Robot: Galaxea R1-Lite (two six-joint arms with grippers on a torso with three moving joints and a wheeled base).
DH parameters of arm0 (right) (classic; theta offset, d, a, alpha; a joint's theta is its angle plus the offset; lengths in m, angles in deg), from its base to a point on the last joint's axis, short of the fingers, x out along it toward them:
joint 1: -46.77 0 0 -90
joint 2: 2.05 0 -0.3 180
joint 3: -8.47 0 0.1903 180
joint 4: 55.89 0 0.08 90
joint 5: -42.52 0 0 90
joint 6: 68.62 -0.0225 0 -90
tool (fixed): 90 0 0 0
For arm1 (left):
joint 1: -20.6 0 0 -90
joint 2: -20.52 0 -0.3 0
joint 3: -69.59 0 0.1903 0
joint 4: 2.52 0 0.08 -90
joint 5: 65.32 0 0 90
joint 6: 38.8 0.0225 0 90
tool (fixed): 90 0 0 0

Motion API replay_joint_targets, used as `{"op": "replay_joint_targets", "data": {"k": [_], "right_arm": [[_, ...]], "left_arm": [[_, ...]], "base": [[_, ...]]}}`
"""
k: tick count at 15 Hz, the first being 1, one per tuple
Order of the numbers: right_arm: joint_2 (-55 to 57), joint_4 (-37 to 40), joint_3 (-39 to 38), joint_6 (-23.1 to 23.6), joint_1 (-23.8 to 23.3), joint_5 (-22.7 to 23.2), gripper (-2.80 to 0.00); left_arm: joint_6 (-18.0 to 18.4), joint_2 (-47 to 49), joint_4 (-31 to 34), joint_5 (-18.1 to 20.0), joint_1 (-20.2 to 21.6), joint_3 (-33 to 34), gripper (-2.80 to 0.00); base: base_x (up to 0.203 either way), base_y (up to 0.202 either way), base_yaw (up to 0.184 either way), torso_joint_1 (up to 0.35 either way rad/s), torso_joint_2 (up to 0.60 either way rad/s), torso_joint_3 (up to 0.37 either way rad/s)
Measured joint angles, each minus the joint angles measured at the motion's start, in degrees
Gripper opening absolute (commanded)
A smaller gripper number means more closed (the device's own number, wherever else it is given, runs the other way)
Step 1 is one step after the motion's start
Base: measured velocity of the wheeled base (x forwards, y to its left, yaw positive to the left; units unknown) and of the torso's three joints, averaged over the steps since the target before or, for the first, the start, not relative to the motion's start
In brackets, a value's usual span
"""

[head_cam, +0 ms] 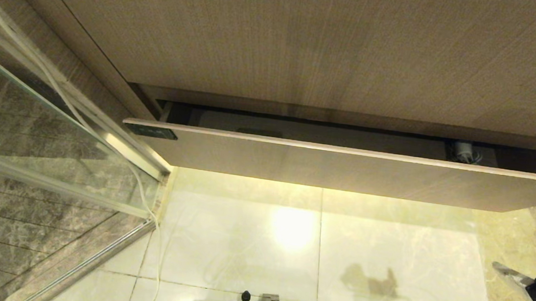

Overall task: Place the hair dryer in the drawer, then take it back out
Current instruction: Pull open the drawer

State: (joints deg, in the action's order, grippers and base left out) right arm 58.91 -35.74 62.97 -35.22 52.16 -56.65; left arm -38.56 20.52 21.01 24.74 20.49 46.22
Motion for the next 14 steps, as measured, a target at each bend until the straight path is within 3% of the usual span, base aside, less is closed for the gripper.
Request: {"op": "replay_joint_targets", "data": {"k": [7,13,14], "right_arm": [[1.97,-1.82,-1.08,-1.57,0.39,4.16,0.00],[11.66,-5.05,10.94,-14.38,0.36,3.73,0.00],[12.75,-5.46,11.71,-16.10,0.23,3.33,-2.61]], "left_arm": [[0.03,0.00,0.02,0.02,0.00,0.00,-2.80],[-0.03,0.00,-0.01,0.02,0.00,0.00,-2.80],[0.00,0.00,0.02,0.04,0.01,0.00,-2.80]], "base": [[0.000,0.000,0.000,0.000,0.00,0.000],[0.000,0.000,0.000,0.000,0.00,0.000],[0.000,0.000,0.000,0.000,0.00,0.000]]}}
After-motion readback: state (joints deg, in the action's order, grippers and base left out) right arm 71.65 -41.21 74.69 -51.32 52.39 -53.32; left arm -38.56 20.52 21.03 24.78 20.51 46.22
